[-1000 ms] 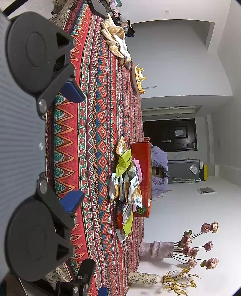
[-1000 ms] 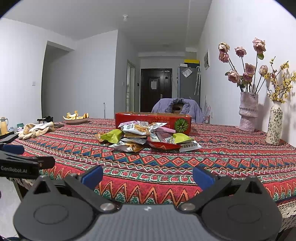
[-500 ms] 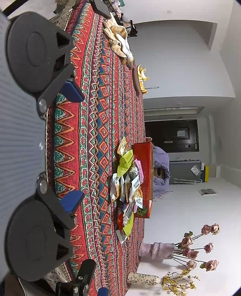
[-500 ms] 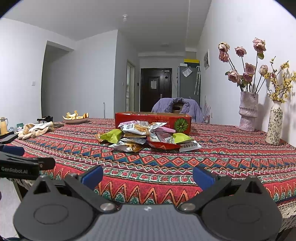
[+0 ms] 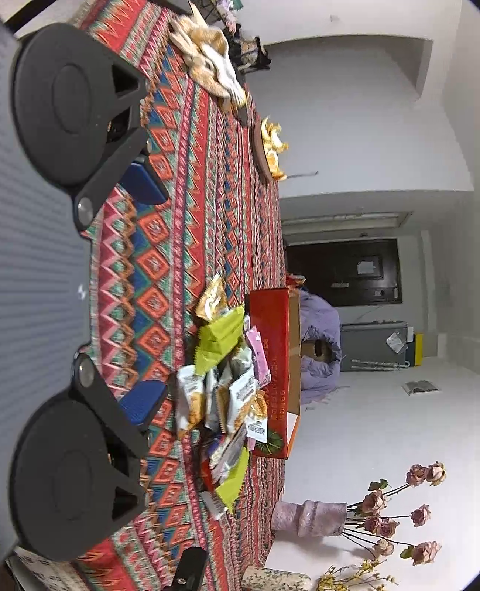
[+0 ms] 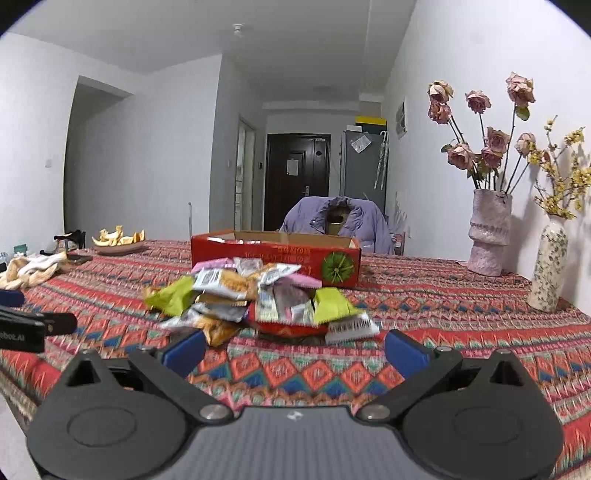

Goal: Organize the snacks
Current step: 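Reach both grippers into the snack pile and grasp a white packet each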

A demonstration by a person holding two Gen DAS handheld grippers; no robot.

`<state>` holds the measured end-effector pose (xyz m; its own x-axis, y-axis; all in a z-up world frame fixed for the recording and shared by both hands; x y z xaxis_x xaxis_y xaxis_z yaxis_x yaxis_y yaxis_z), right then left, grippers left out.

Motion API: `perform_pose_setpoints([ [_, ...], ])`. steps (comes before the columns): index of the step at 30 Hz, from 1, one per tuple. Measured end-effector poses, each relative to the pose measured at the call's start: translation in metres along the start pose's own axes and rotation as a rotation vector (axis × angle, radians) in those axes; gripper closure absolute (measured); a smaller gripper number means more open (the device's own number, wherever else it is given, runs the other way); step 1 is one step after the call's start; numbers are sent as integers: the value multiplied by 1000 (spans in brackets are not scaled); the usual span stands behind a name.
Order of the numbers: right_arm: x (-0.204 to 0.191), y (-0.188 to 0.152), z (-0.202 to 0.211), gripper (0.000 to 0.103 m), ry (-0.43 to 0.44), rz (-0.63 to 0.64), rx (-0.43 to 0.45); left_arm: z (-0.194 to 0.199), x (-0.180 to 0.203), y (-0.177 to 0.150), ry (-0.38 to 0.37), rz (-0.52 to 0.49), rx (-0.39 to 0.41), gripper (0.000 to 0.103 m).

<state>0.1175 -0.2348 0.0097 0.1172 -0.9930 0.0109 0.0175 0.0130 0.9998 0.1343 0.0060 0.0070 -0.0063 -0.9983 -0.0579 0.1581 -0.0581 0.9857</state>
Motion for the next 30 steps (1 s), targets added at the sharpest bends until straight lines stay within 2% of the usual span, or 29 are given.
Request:
perform_pose_setpoints([
  [7,5,21,-54,9,16,-27,-50,-52,6,25,-34,-8,-2,0],
  [10,7,24,-82,18,32,-31,-88,-77,12,29,-71,2,-34,2],
  [12,8,27,-99,18,36,-27,-97,-96,23,31,-123,19,-64,6],
  [16,16,35,-135,18,30,-42,-108,-133,55,38,-212,37,-100,6],
  [20,35,39,-158,18,28,-128,-125,-169,84,37,-233,57,-161,6],
  [23,44,38,-168,18,17,-119,-138,-187,95,32,-232,106,-217,13],
  [25,50,34,-176,18,15,-111,-159,-195,96,27,-218,137,-252,30],
  [27,56,28,-182,18,15,-116,-180,-196,92,24,-210,191,-281,40],
  [30,59,22,-192,18,30,-125,-205,-187,80,26,-215,214,-289,59],
])
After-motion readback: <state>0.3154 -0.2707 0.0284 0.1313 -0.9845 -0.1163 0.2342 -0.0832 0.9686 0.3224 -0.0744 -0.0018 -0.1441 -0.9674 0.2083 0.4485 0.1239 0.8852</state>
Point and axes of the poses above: each gripper's, at about its wrist camera, not at the fingertips, and z roughly against the way its jaws point, x to its right, y to its top, the point moved 4 cm from there along -z, roughly the way its jaws point, and after that the axes turned 14 degrees about x, right-handed, at the moved point
